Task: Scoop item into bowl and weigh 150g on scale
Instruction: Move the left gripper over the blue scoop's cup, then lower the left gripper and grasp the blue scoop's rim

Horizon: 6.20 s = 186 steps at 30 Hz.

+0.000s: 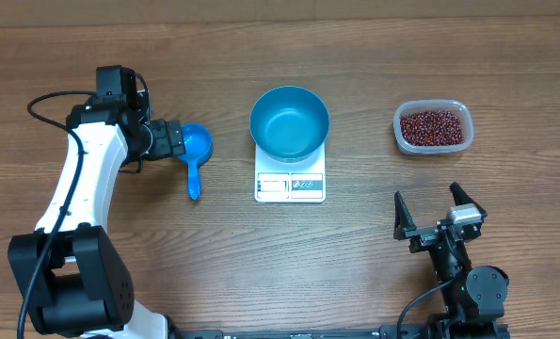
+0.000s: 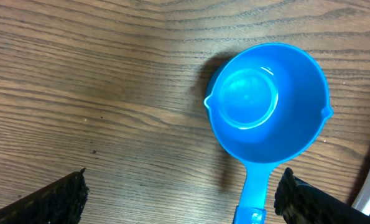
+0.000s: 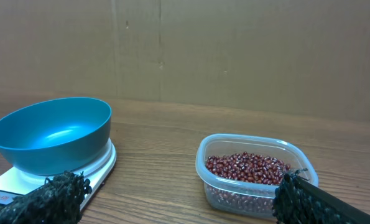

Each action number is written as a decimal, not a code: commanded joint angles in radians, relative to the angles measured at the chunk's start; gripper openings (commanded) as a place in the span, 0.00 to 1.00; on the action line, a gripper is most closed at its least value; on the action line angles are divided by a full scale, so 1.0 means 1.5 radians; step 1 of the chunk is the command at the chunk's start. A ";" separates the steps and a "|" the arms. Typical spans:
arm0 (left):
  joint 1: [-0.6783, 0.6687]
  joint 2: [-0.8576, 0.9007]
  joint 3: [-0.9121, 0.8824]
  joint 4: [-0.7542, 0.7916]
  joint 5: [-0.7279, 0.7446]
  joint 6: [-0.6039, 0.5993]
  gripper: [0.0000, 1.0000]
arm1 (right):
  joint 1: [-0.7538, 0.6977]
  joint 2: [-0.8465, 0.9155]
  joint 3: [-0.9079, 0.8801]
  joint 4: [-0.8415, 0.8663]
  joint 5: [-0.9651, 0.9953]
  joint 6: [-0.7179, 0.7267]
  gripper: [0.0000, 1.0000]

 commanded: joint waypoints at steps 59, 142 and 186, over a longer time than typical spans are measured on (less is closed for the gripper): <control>-0.027 0.114 0.016 0.073 -0.033 -0.146 1.00 | -0.002 -0.005 -0.007 0.003 -0.004 -0.003 1.00; -0.030 0.225 0.150 -0.008 -0.013 0.132 1.00 | -0.002 -0.005 -0.007 0.003 -0.004 -0.003 1.00; -0.048 0.276 0.145 0.020 -0.050 0.121 0.14 | -0.002 -0.005 -0.007 0.003 -0.004 -0.003 1.00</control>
